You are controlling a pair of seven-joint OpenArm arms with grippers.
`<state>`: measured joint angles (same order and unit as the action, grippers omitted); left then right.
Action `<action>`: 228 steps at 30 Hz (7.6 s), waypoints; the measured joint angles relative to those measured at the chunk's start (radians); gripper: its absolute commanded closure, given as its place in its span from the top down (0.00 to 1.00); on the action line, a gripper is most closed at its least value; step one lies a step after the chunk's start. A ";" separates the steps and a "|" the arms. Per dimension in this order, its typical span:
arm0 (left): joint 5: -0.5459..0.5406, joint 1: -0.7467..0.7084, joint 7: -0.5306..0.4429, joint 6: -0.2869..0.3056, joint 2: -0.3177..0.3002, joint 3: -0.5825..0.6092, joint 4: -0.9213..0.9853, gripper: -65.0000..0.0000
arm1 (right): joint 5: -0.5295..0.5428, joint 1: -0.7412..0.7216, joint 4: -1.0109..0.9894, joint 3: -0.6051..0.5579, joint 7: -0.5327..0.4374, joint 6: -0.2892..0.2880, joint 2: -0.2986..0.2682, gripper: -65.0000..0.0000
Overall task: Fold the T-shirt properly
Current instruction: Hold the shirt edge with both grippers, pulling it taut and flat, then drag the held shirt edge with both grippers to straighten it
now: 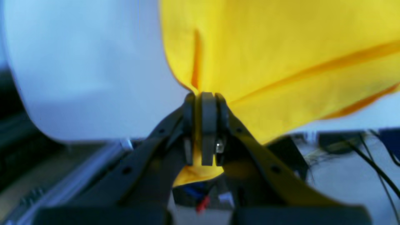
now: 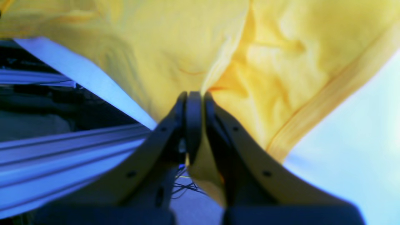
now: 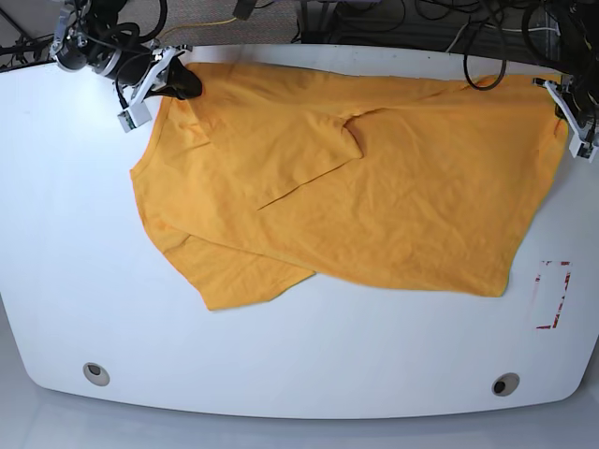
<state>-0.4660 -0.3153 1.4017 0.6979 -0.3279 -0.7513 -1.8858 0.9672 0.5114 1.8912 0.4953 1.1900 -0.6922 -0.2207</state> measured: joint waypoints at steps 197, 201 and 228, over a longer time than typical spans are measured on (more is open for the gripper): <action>0.095 0.197 -0.322 0.000 -0.003 0.251 0.307 0.54 | -0.002 -0.039 -0.172 0.336 -0.010 0.000 -0.057 0.64; 0.092 0.183 -0.329 -0.001 0.005 0.251 0.327 0.54 | -0.009 -0.031 -0.173 0.313 -0.010 0.000 -0.058 0.63; 0.159 0.118 -0.600 0.002 -0.018 0.232 0.500 0.54 | -0.206 -0.005 -0.168 0.151 -0.018 -0.001 -0.211 0.54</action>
<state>-0.3073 -0.1970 0.8021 0.6998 -0.3454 -0.5194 -1.3861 0.7612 0.5064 1.7229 0.6460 1.1725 -0.6933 -0.4320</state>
